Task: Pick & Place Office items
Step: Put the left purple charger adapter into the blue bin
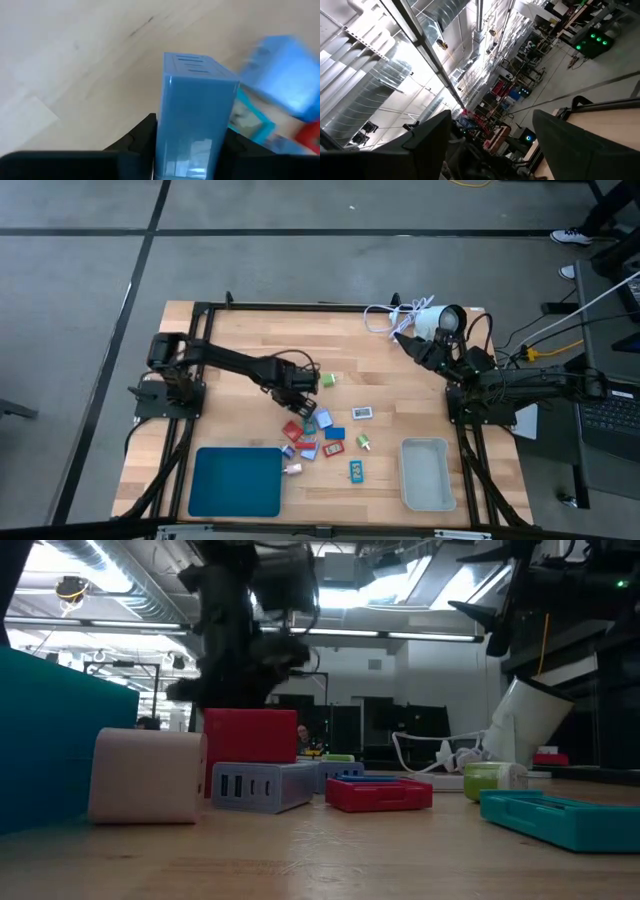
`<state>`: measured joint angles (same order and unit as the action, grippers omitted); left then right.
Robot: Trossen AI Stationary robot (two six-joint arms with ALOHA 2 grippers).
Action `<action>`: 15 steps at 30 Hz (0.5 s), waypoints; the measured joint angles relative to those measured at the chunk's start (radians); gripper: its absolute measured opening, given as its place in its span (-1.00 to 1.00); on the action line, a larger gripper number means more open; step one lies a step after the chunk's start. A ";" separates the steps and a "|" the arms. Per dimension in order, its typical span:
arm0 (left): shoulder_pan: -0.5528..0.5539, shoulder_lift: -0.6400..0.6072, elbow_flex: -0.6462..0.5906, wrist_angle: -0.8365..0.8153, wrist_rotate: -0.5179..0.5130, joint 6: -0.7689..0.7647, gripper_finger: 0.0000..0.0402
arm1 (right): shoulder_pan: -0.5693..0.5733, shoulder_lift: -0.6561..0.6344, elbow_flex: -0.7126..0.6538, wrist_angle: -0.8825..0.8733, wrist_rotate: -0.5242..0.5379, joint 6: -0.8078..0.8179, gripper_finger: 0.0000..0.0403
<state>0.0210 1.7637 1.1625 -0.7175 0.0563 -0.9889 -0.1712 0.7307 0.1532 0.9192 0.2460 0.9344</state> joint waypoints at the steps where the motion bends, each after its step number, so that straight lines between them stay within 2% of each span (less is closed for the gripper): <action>1: 0.010 -0.029 0.000 0.012 -0.005 0.014 -0.43 | -0.003 0.000 0.000 0.000 0.000 0.000 0.41; 6: 0.066 -0.202 0.000 0.090 -0.105 0.134 -0.43 | -0.017 0.000 0.000 0.000 -0.005 0.000 0.41; 8: 0.078 -0.275 0.000 0.092 -0.107 0.199 -0.43 | -0.022 0.000 0.000 0.001 -0.011 0.000 0.41; 11: 0.075 -0.381 0.000 0.097 -0.039 0.296 -0.43 | -0.028 0.000 0.000 0.001 -0.019 -0.003 0.41; 15: 0.017 -0.498 0.002 0.078 0.164 0.337 -0.43 | -0.029 0.000 0.000 0.000 -0.022 -0.002 0.41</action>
<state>0.0376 1.2656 1.1641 -0.6398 0.2207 -0.6520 -0.1997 0.7311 0.1532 0.9195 0.2243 0.9324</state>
